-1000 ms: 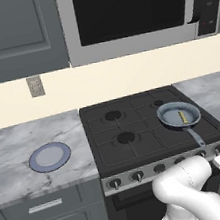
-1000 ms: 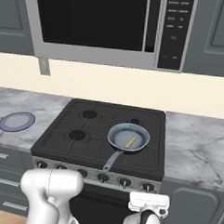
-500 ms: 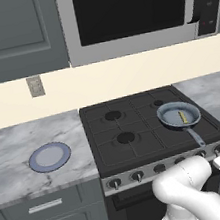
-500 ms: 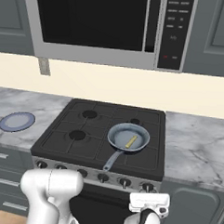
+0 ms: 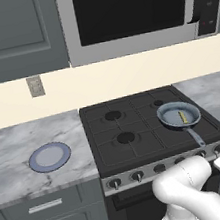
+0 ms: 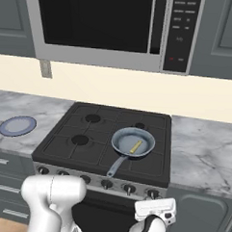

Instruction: Pick up the butter stick and place it in the pan. Then turn on the burner for the pan.

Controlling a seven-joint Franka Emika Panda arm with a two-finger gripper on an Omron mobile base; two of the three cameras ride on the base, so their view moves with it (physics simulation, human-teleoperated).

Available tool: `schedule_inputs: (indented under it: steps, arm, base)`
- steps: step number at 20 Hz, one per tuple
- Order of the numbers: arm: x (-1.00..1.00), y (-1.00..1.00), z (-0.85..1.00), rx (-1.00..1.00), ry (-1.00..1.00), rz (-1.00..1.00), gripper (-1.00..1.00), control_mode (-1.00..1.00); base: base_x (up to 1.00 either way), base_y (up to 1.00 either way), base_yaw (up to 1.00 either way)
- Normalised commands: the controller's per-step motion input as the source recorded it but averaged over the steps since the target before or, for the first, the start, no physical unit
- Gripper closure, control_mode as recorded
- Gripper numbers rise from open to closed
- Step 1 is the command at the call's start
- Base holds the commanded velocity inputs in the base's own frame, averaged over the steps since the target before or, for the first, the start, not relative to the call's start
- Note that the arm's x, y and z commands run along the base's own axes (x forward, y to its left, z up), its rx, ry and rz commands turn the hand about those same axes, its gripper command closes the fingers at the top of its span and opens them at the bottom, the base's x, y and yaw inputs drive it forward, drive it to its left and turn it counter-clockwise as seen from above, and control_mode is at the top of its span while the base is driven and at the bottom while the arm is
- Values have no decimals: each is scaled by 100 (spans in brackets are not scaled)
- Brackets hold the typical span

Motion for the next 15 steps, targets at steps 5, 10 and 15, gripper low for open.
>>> schedule_inputs:
  steps: [5, 10, 15]
  arm:
    - [0, 0, 0, -19, 0, 0, 100, -100]
    - [0, 0, 0, -19, 1, 0, 100, -100]
    - [0, 0, 0, -18, 5, 0, 100, -100]
  base:
    - [0, 0, 0]
    - [0, 0, 0]
    - [0, 0, 0]
